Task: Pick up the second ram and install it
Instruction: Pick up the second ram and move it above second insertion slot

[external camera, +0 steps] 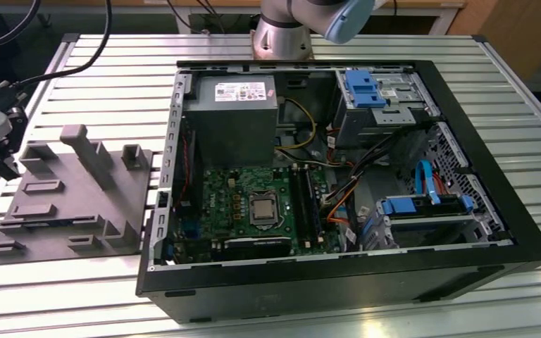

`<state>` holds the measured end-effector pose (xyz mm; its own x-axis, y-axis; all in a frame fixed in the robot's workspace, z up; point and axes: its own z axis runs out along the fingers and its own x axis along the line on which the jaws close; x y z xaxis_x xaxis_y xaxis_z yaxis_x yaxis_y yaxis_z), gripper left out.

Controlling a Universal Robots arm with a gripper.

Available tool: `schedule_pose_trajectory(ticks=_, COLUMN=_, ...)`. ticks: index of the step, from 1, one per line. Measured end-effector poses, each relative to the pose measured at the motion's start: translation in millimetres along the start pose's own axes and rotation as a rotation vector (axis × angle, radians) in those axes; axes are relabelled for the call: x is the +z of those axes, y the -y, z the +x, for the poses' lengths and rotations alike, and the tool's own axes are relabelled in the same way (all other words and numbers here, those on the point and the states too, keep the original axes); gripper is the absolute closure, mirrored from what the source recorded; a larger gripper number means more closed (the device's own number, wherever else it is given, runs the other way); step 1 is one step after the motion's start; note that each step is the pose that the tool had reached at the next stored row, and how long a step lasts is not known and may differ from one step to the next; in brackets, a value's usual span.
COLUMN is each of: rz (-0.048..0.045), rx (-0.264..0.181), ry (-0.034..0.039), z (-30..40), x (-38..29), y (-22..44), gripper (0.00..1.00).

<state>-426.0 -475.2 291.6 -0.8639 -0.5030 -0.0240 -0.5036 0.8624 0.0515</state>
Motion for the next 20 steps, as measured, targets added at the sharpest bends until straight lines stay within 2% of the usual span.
schedule_pose_trajectory(ticks=3, rz=-0.0006, rx=-0.026, ry=-0.0011, z=0.0, x=0.1, y=0.0, gripper=0.89)
schedule_pose_trajectory(ticks=20, rz=-0.0010, rx=-0.042, ry=-0.0022, z=0.0, x=0.0, y=0.0, gripper=0.89)
